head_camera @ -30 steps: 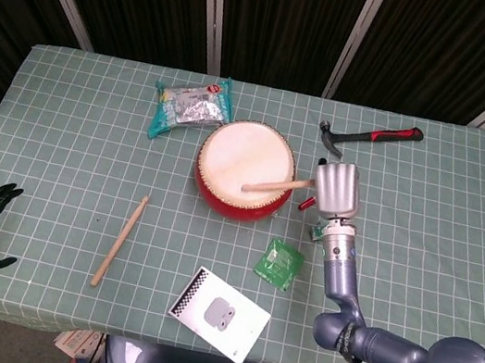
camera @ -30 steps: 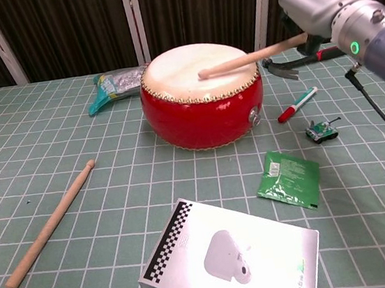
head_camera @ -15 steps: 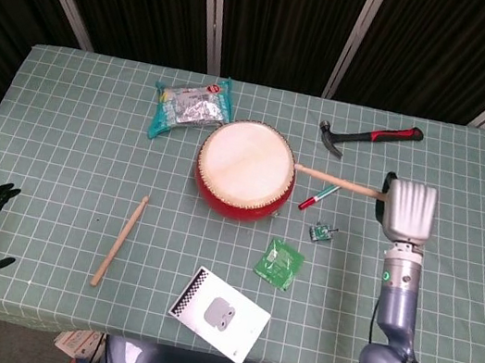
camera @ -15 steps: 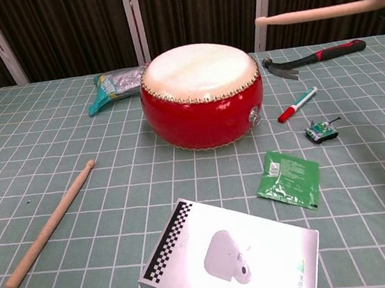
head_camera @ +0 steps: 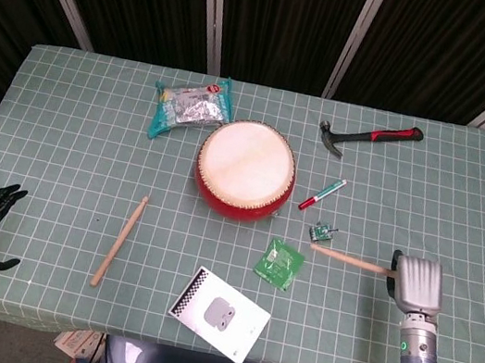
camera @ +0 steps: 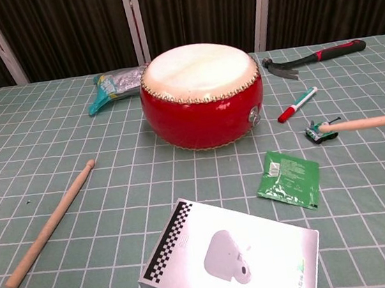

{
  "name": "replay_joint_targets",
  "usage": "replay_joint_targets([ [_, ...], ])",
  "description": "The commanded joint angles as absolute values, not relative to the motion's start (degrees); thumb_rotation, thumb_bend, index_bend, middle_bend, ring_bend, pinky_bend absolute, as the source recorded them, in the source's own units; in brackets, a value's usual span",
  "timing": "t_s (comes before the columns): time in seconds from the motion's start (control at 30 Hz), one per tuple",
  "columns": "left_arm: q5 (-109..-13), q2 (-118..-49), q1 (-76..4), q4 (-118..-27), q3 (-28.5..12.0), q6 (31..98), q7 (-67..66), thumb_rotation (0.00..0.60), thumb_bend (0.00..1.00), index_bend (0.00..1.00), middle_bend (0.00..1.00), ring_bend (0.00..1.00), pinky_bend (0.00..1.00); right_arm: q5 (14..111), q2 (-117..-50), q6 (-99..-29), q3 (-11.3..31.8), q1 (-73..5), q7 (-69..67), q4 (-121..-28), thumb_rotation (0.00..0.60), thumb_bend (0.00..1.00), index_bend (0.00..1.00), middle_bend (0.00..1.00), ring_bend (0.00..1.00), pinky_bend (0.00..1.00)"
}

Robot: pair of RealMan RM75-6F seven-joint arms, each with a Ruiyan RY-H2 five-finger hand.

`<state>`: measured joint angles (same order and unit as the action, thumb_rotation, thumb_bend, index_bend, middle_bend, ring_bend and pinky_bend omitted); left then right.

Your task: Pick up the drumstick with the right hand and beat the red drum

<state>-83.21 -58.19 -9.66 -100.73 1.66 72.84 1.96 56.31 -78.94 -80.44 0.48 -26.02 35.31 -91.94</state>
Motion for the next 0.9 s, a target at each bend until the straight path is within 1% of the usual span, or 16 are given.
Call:
replay_joint_targets([
  [0.03,-83.48,-58.42,-9.51,-100.48,1.69,73.18,1.89,0.600,0.00,0.00,0.00,0.00,0.00,56.35,-81.34,-79.54,0.52,-25.33,36.13,-89.70,0.600,0.57,0.90,1.00,1.00,1.00],
  [0.17,-83.47,-58.51,-9.39,-100.27,1.71,73.30,2.28,0.600,0.00,0.00,0.00,0.00,0.00,56.19,-83.03,-78.94,1.28,-25.25,37.14,-88.62,0.600,0.57,0.86,1.00,1.00,1.00],
  [0.27,-83.32,-58.43,-9.41,-100.33,1.67,73.20,2.48,0.600,0.00,0.00,0.00,0.00,0.00,56.32,-83.79,-78.85,1.75,-25.35,38.83,-88.27,0.600,0.57,0.77,1.00,1.00,1.00],
  [0.4,-82.89,-58.28,-9.48,-100.55,1.70,72.78,2.35,0.600,0.00,0.00,0.00,0.00,0.00,53.17,-84.09,-78.29,2.45,-26.04,45.56,-89.27,0.600,0.57,0.52,1.00,1.00,1.00],
  [0.47,-82.84,-58.18,-9.45,-100.59,1.76,72.71,2.46,0.600,0.00,0.00,0.00,0.00,0.00,51.41,-84.39,-78.42,3.22,-26.35,48.16,-89.74,0.600,0.57,0.39,0.98,1.00,0.99],
  [0.53,-82.93,-58.14,-9.39,-100.57,1.74,72.87,2.51,0.600,0.00,0.00,0.00,0.00,0.00,49.92,-84.57,-78.43,3.76,-26.56,50.18,-90.18,0.600,0.52,0.27,0.92,0.99,0.94],
  [0.57,-82.93,-58.12,-9.37,-100.57,1.74,72.89,2.53,0.600,0.00,0.00,0.00,0.00,0.00,49.03,-84.64,-78.69,3.91,-26.59,51.54,-90.47,0.600,0.49,0.23,0.90,0.97,0.93],
  [0.63,-82.84,-58.07,-9.34,-100.60,1.76,72.85,2.66,0.600,0.00,0.00,0.00,0.00,0.00,47.15,-84.57,-79.60,4.12,-26.63,54.68,-91.51,0.600,0.42,0.12,0.82,0.92,0.90],
  [0.67,-82.81,-58.07,-9.33,-100.60,1.72,72.88,2.72,0.600,0.00,0.00,0.00,0.00,0.00,46.38,-84.46,-80.19,4.23,-26.66,56.16,-92.20,0.600,0.40,0.09,0.79,0.90,0.90],
  [0.8,-82.80,-58.16,-9.28,-100.59,1.63,73.06,2.70,0.600,0.00,0.00,0.00,0.00,0.00,45.22,-83.68,-82.33,4.40,-26.24,58.80,-95.07,0.600,0.36,0.05,0.74,0.87,0.90],
  [0.83,-82.80,-58.16,-9.27,-100.68,1.61,73.11,2.62,0.600,0.00,0.00,0.00,0.00,0.00,44.95,-83.29,-82.88,4.44,-26.02,59.15,-95.99,0.600,0.36,0.04,0.72,0.86,0.88],
  [0.9,-82.92,-58.17,-9.18,-100.80,1.61,73.34,2.58,0.600,0.00,0.00,0.00,0.00,0.00,44.85,-82.41,-84.17,4.31,-25.44,59.63,-97.91,0.600,0.36,0.03,0.68,0.82,0.81],
])
